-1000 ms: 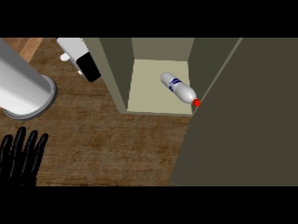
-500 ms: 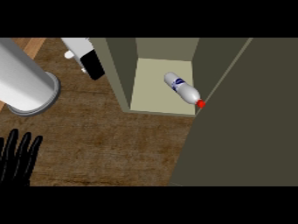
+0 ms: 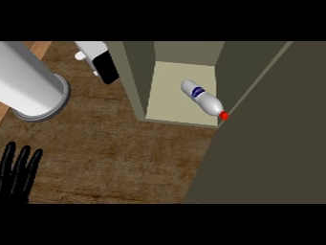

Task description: Pick up the bottled water, place it into the cabinet and close the cabinet

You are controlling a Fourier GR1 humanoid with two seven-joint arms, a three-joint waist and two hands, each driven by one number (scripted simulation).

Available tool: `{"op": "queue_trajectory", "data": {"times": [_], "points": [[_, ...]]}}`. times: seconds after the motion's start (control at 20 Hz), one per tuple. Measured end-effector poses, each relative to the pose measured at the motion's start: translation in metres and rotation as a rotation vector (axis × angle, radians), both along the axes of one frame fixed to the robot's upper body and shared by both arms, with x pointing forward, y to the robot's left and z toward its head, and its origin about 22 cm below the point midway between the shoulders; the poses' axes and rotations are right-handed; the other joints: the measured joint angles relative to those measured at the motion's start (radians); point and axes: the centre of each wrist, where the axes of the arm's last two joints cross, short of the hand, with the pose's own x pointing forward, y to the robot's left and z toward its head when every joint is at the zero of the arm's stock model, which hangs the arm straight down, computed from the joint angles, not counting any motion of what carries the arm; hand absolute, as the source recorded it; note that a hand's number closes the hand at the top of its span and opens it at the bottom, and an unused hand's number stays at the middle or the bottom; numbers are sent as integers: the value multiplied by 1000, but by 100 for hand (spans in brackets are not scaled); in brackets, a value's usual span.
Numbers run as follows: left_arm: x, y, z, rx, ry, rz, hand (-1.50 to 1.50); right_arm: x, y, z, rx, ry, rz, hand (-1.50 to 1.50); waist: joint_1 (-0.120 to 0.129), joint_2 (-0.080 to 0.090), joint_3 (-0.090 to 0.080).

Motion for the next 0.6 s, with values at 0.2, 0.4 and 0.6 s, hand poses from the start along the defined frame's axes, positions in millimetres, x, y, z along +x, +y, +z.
{"op": "queue_trajectory", "data": {"times": [0.2,0.4,0.6], "points": [[1,1,2,1,-12,-28,-150,4,2,-5,24,68,50,150,24,13,0],[3,2,5,2,-25,-53,-150,8,6,-15,60,207,146,150,56,28,0],[5,6,7,8,-30,-66,-150,11,10,-24,103,330,213,150,65,30,-1]]}}
